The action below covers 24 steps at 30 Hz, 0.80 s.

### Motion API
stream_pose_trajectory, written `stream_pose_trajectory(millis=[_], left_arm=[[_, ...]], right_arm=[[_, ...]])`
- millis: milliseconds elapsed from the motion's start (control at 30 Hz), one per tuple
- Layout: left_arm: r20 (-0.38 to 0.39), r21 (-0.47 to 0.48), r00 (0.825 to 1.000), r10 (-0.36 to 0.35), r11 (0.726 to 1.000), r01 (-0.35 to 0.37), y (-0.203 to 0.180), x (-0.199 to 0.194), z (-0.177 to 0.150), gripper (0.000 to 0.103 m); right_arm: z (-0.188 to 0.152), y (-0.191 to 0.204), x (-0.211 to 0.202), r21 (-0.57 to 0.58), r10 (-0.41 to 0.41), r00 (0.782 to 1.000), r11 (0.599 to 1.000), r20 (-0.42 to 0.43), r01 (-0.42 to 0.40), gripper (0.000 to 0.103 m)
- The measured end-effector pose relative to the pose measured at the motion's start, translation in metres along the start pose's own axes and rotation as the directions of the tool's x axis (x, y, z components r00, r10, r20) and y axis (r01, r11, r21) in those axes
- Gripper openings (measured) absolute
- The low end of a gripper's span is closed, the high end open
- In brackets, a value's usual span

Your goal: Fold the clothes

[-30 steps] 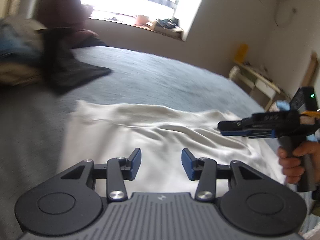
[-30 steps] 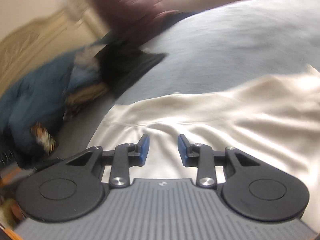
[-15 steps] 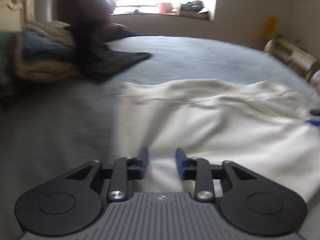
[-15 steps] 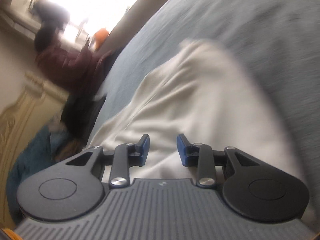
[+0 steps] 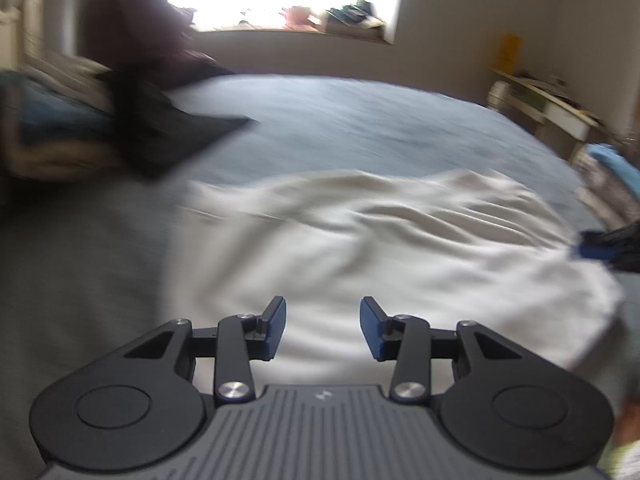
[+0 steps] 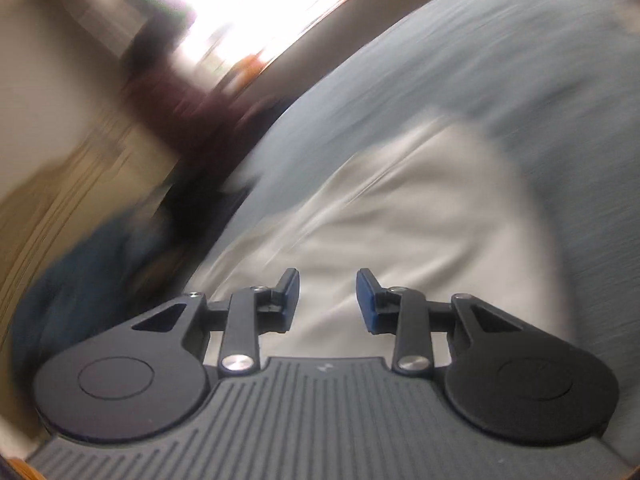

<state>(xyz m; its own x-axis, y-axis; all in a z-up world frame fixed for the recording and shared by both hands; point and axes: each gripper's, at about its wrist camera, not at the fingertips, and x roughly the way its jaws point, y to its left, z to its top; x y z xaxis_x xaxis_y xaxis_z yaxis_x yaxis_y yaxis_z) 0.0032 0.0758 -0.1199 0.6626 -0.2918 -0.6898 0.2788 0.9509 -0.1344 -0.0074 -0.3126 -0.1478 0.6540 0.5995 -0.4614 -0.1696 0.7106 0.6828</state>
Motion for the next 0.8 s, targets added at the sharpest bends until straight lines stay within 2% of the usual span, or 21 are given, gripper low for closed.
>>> stream_pose_trajectory(millis=[67, 100, 200, 267, 367, 400, 467, 567, 633, 700, 800], left_arm=[[-0.036, 0.003, 0.998, -0.050, 0.999, 0.050, -0.011, 0.007, -0.005, 0.042], [-0.055, 0.001, 0.997, -0.058, 0.998, 0.058, -0.012, 0.008, -0.011, 0.042], [-0.102, -0.032, 0.993, -0.056, 0.998, 0.053, 0.000, 0.001, -0.030, 0.042], [-0.118, -0.061, 0.992, -0.045, 0.997, 0.038, 0.013, -0.010, -0.041, 0.042], [-0.113, -0.085, 0.993, -0.020, 0.996, 0.011, 0.023, -0.022, -0.042, 0.042], [-0.107, -0.091, 0.994, -0.016, 0.996, 0.007, 0.025, -0.026, -0.042, 0.042], [-0.095, -0.103, 0.995, -0.009, 0.995, -0.001, 0.031, -0.034, -0.040, 0.042], [-0.077, -0.121, 0.997, 0.003, 0.993, -0.012, 0.039, -0.045, -0.037, 0.044], [-0.066, -0.133, 0.998, 0.011, 0.991, -0.020, 0.044, -0.052, -0.036, 0.044], [-0.056, -0.143, 0.998, 0.012, 0.989, -0.020, 0.047, -0.057, -0.034, 0.044], [-0.065, -0.137, 0.998, -0.023, 0.990, 0.014, 0.035, -0.043, -0.032, 0.044]], right_arm=[[-0.015, 0.014, 0.021, -0.038, 0.063, 0.993, 0.997, -0.105, -0.068, 0.031], [-0.023, 0.018, 0.027, -0.066, 0.068, 0.987, 0.995, -0.149, -0.078, 0.031], [-0.043, 0.005, 0.016, -0.099, -0.001, 0.979, 0.995, -0.202, -0.020, 0.029], [-0.049, -0.019, -0.012, -0.041, -0.038, 0.984, 0.999, -0.173, 0.032, 0.025], [-0.045, -0.050, -0.064, 0.060, -0.134, 0.988, 0.989, -0.077, 0.139, 0.020], [-0.044, -0.059, -0.082, 0.096, -0.169, 0.985, 0.980, -0.046, 0.173, 0.020], [-0.037, -0.059, -0.103, 0.073, -0.260, 0.966, 0.963, -0.001, 0.259, 0.024], [-0.030, -0.043, -0.116, 0.038, -0.242, 0.968, 0.970, 0.065, 0.240, 0.024], [-0.028, -0.032, -0.108, 0.019, -0.195, 0.978, 0.981, 0.076, 0.194, 0.024], [-0.027, -0.026, -0.093, -0.016, -0.158, 0.986, 0.987, 0.043, 0.159, 0.024], [-0.032, -0.026, -0.071, -0.053, -0.153, 0.988, 0.987, -0.015, 0.152, 0.024]])
